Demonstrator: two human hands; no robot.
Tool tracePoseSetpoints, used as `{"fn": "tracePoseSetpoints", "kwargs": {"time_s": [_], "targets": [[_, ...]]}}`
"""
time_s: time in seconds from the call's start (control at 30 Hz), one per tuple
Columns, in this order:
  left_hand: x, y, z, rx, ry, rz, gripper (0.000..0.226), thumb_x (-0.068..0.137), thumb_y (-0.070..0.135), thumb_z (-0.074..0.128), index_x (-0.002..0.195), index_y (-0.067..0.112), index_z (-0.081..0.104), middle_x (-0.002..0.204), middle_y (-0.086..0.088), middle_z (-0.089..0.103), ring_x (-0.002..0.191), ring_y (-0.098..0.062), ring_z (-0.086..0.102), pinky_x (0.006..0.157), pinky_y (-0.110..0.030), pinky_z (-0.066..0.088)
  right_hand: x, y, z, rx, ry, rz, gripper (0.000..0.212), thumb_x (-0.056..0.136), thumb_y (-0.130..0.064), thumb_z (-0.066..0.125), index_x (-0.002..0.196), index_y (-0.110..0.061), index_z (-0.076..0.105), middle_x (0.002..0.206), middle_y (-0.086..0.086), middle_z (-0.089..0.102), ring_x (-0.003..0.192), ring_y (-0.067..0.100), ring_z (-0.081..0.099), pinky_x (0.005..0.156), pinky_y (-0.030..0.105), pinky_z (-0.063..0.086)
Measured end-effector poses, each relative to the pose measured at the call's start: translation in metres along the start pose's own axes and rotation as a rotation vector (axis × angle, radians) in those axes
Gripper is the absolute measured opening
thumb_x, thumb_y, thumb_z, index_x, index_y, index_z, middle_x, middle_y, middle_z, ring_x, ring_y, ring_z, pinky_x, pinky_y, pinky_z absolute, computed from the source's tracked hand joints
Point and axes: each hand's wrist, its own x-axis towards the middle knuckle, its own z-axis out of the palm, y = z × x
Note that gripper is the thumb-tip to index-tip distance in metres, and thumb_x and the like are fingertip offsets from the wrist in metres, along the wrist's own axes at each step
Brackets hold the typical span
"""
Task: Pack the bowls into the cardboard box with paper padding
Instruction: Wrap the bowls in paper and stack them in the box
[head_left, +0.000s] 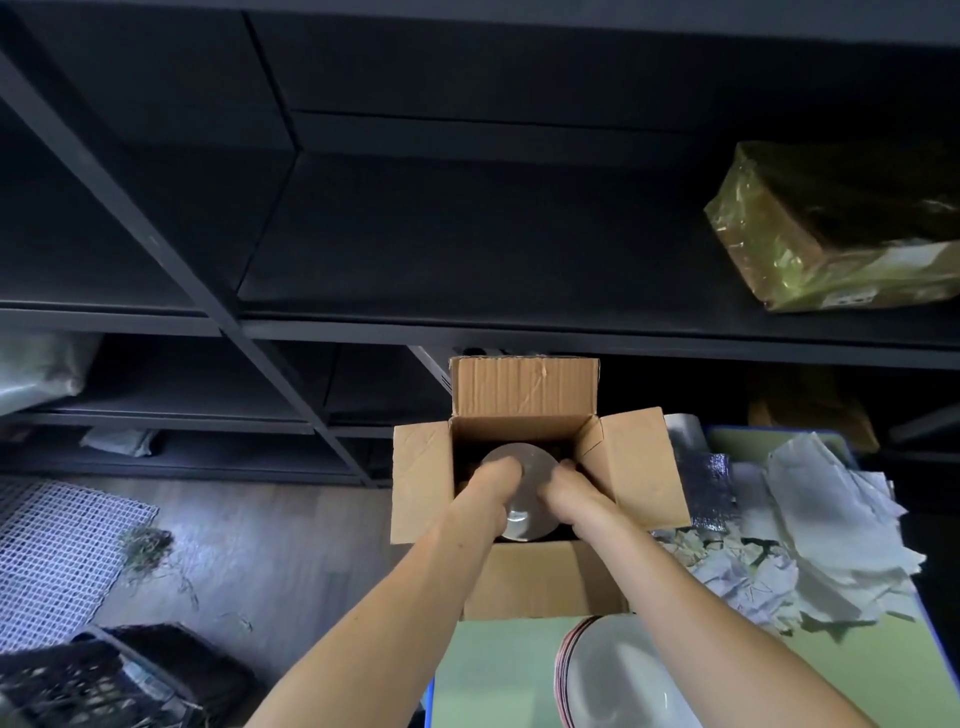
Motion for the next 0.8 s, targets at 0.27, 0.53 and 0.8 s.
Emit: {"fn": "tracePoseSetpoints", "kwargs": {"time_s": [0.27,0.53,0.8], "targets": [[-0.019,0.0,-0.007,0.131,-0.019,0.081,0.042,0.102,0.018,0.045,0.14,-0.002,0.044,0.138,-0.019,0.053,0.128,-0.033,0.05,0.099,-0.034,0.042,-0.002,0.006,0.005,-0.097,0.04,-0.033,0.058,0.1,-0.016,0.047,0.149,-0.001,0.02,0.141,0.022,0.047,0.127,0.033,0.05,0.096,0.035,0.041],[-0.026,0.001,-0.011,0.343,-0.039,0.173,0.052,0.1,0.022,0.047,0.146,0.002,0.035,0.144,-0.018,0.046,0.128,-0.033,0.048,0.1,-0.033,0.043,-0.011,0.009,-0.002,-0.289,0.043,-0.128,0.062,0.099,-0.022,0.051,0.15,-0.001,0.023,0.15,0.022,0.034,0.136,0.034,0.042,0.104,0.036,0.038],[-0.056,-0.006,-0.032,0.815,-0.033,0.518,0.053,0.103,0.025,0.035,0.154,0.013,0.025,0.157,-0.012,0.026,0.138,-0.033,0.036,0.113,-0.041,0.035,-0.047,0.025,-0.008,-0.408,0.163,-0.358,0.04,0.096,-0.02,0.049,0.133,-0.005,0.05,0.146,0.013,0.038,0.128,0.034,0.045,0.103,0.04,0.041]]}}
